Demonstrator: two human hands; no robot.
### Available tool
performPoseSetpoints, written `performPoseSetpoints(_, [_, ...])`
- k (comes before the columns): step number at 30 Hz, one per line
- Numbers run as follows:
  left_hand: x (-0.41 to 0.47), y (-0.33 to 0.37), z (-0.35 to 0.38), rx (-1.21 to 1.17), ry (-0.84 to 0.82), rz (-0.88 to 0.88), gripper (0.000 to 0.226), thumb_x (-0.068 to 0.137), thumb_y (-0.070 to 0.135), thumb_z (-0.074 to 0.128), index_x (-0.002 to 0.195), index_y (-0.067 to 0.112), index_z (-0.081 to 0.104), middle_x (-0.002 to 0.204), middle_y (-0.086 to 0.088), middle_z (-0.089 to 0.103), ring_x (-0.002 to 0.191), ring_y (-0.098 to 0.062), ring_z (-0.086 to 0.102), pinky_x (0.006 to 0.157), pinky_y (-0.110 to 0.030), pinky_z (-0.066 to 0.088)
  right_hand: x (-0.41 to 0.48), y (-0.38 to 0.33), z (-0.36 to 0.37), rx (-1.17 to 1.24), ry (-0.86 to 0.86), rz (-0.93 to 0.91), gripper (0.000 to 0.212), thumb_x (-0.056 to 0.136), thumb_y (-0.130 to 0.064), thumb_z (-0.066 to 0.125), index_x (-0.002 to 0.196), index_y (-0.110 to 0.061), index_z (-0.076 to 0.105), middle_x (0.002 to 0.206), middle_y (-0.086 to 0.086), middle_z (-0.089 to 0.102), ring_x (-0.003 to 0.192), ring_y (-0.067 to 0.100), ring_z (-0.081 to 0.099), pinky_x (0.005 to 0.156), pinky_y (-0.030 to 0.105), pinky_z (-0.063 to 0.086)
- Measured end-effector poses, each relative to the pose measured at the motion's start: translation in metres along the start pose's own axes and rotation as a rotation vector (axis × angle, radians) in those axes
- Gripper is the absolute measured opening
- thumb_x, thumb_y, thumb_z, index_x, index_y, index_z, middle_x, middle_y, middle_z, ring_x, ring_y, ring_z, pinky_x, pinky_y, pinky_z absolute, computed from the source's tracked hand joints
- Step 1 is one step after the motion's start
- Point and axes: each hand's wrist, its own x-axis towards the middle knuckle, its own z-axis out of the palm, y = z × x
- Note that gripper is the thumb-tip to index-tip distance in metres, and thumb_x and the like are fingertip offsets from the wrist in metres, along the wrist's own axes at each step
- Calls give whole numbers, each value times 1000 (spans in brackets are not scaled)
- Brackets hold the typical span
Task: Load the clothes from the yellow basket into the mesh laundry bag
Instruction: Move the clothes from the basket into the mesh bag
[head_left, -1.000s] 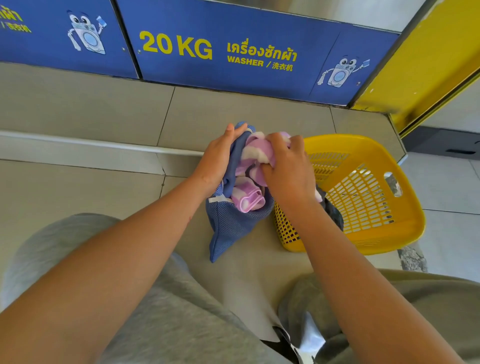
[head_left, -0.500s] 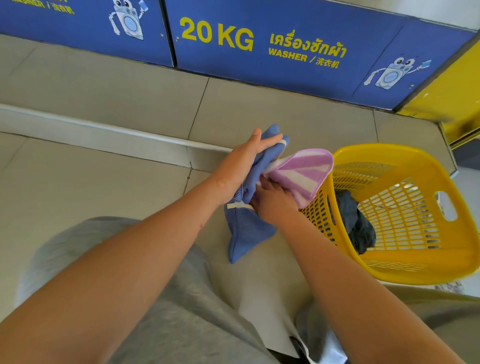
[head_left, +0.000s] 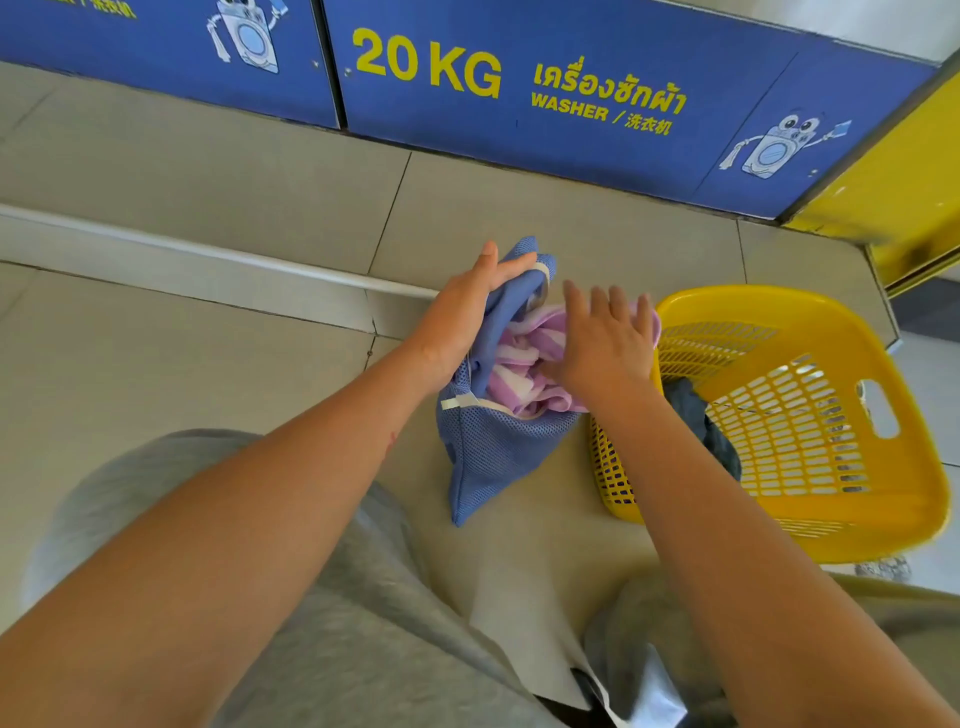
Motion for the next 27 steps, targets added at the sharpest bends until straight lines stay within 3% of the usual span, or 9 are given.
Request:
performPoseSetpoints(3, [-3, -1, -4, 26, 9, 13, 55, 105, 41, 15, 134, 22, 58, 142, 3, 53, 128, -8, 48, 114, -26, 29, -2, 11, 5, -96, -143, 32, 45, 86, -34, 55, 126, -17, 47, 121, 7, 63, 131, 27, 41, 120, 49, 1])
performPoseSetpoints(6, [-4, -2, -6, 23, 23, 14, 55, 105, 40, 15, 134, 22, 58, 143, 2, 51, 130, -8, 46, 112, -24, 29, -10, 8, 8, -52, -77, -115, 29, 88, -24, 48, 115, -19, 59, 110, 7, 68, 118, 30, 53, 114, 44, 20])
performPoseSetpoints(8, [-3, -2, -7, 16, 35, 13, 55, 105, 41, 15, 134, 22, 58, 143, 2, 51, 128, -8, 47, 110, -22, 31, -16, 1, 9, 190, 54, -177, 28, 87, -22, 52, 112, -13, 60, 99, 15, 68, 102, 37, 58, 92, 41, 38])
performPoseSetpoints(10, [-3, -3, -8, -5, 40, 0, 56, 104, 43, 15, 133, 23, 59, 142, 3, 53, 125, -8, 50, 110, -24, 33, -22, -13, 9, 501, 146, -196, 26, 88, -19, 53, 112, -10, 58, 97, 18, 65, 93, 38, 58, 77, 41, 43])
performPoseSetpoints(12, [-4, -4, -9, -25, 33, -15, 56, 103, 46, 16, 133, 26, 59, 140, 4, 54, 124, -10, 52, 111, -30, 37, -23, -31, 14, 800, 42, -206, 27, 94, -24, 49, 119, -14, 55, 111, 11, 63, 101, 30, 57, 82, 41, 46])
performPoseSetpoints(15, [-5, -3, -12, -17, 30, -27, 56, 104, 45, 14, 135, 27, 57, 142, 4, 51, 116, -5, 51, 98, -17, 39, -23, -53, 30, 1008, -150, -292, 43, 98, -40, 33, 137, -23, 41, 136, 3, 51, 127, 19, 47, 105, 45, 40])
performPoseSetpoints(19, [-5, -5, -13, -56, -4, -50, 55, 103, 47, 16, 132, 29, 59, 135, 3, 55, 120, -9, 54, 110, -31, 39, -18, -53, 53, 578, -88, -399, 64, 100, -46, 27, 154, -22, 4, 163, 0, 5, 151, 17, 1, 120, 51, 15])
performPoseSetpoints(22, [-6, -7, -11, -60, -42, -59, 54, 103, 47, 16, 133, 30, 58, 143, 4, 51, 130, -11, 47, 116, -36, 30, -16, -55, 53, 235, -45, -474, 67, 100, -47, 31, 154, -20, 2, 163, 6, 0, 150, 26, -5, 121, 50, 8])
performPoseSetpoints(27, [-3, -5, -11, -83, -44, -87, 52, 103, 46, 16, 135, 33, 56, 147, 9, 46, 132, -7, 44, 115, -29, 29, -8, -53, 80, -46, -306, -458, 75, 98, -33, 39, 152, -21, -12, 161, 6, -17, 149, 25, -13, 121, 46, 5])
